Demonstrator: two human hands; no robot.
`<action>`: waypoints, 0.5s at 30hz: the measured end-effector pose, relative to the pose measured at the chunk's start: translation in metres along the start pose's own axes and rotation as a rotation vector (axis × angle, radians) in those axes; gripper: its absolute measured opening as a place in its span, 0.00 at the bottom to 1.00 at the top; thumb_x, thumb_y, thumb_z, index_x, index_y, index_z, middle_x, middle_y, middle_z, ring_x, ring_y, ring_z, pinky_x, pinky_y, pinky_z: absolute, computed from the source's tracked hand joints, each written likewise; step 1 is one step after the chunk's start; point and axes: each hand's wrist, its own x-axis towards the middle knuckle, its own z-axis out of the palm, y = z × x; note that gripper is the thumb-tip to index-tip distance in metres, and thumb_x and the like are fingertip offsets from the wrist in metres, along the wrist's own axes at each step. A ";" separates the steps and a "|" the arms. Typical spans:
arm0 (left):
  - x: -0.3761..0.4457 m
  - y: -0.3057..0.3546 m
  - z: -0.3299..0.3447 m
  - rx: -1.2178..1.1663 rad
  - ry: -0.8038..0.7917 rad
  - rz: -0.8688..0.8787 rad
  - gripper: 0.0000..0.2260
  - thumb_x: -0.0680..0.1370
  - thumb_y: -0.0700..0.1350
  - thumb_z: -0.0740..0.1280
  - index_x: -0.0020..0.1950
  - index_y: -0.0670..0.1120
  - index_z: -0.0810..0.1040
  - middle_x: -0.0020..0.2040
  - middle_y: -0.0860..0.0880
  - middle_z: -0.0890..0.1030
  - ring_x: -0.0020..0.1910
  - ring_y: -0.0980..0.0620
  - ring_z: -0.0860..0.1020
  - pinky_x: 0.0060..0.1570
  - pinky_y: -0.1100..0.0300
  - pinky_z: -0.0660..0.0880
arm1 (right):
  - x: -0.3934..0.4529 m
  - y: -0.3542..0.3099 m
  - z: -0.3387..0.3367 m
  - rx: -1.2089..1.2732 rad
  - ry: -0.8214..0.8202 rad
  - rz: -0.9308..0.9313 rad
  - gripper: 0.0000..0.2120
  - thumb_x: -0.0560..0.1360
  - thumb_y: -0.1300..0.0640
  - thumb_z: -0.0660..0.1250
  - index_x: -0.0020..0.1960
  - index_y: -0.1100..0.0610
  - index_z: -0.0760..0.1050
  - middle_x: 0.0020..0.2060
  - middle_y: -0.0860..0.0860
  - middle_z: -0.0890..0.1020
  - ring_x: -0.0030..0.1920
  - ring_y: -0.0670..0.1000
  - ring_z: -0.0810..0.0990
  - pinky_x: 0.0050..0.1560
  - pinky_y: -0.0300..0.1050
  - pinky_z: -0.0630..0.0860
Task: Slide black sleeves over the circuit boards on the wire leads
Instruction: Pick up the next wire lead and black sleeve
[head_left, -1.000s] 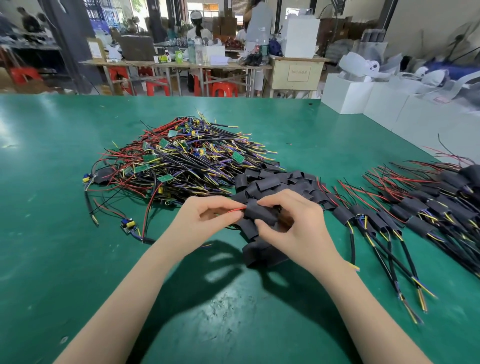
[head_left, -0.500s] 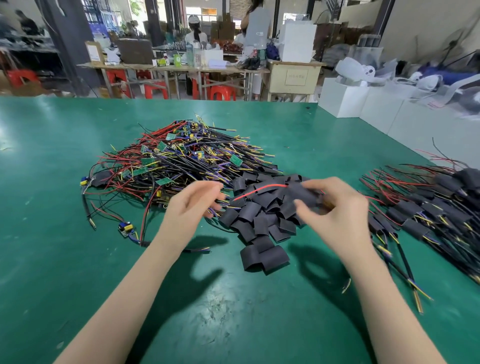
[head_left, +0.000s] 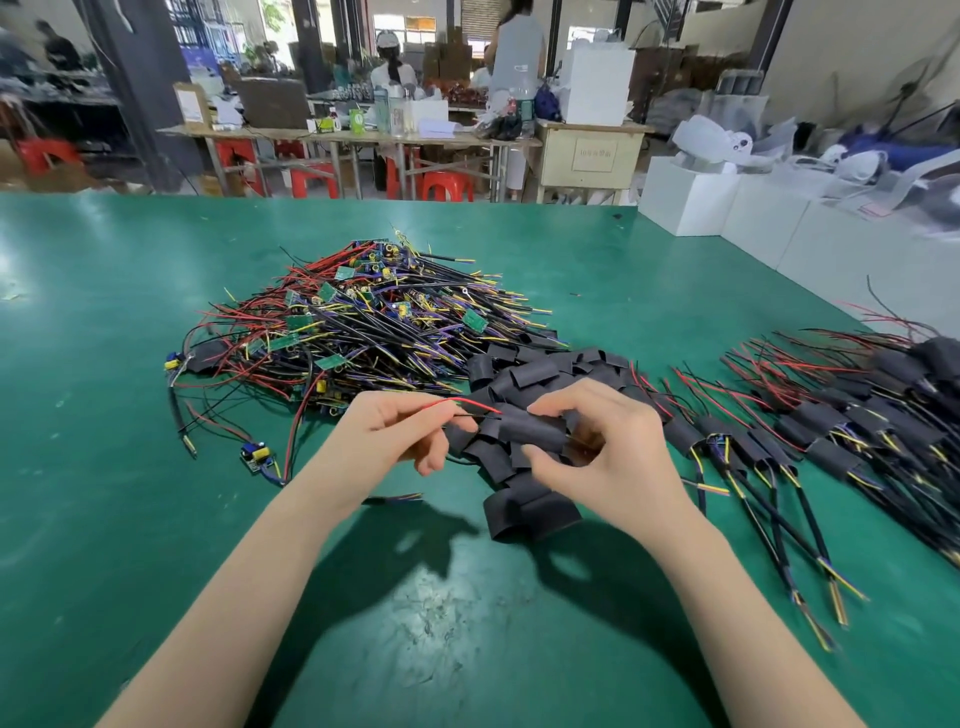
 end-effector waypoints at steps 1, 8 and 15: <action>0.000 0.000 -0.001 -0.023 0.014 -0.004 0.12 0.76 0.46 0.64 0.46 0.41 0.85 0.26 0.47 0.76 0.25 0.55 0.70 0.30 0.69 0.69 | 0.000 0.001 0.000 0.007 -0.004 0.009 0.13 0.62 0.62 0.74 0.46 0.55 0.79 0.40 0.43 0.78 0.36 0.40 0.75 0.35 0.30 0.69; 0.001 -0.006 -0.001 -0.047 0.038 -0.023 0.13 0.76 0.47 0.65 0.47 0.38 0.84 0.27 0.46 0.78 0.25 0.53 0.71 0.29 0.67 0.71 | 0.000 0.005 -0.006 -0.010 -0.034 0.029 0.14 0.63 0.62 0.76 0.46 0.54 0.79 0.40 0.43 0.78 0.34 0.38 0.73 0.35 0.27 0.65; 0.002 -0.007 -0.003 -0.032 0.061 -0.025 0.13 0.76 0.48 0.66 0.46 0.40 0.85 0.28 0.46 0.79 0.26 0.52 0.72 0.30 0.66 0.71 | 0.001 0.001 -0.006 0.022 -0.033 0.034 0.13 0.63 0.65 0.76 0.45 0.56 0.80 0.39 0.46 0.79 0.34 0.41 0.73 0.34 0.31 0.68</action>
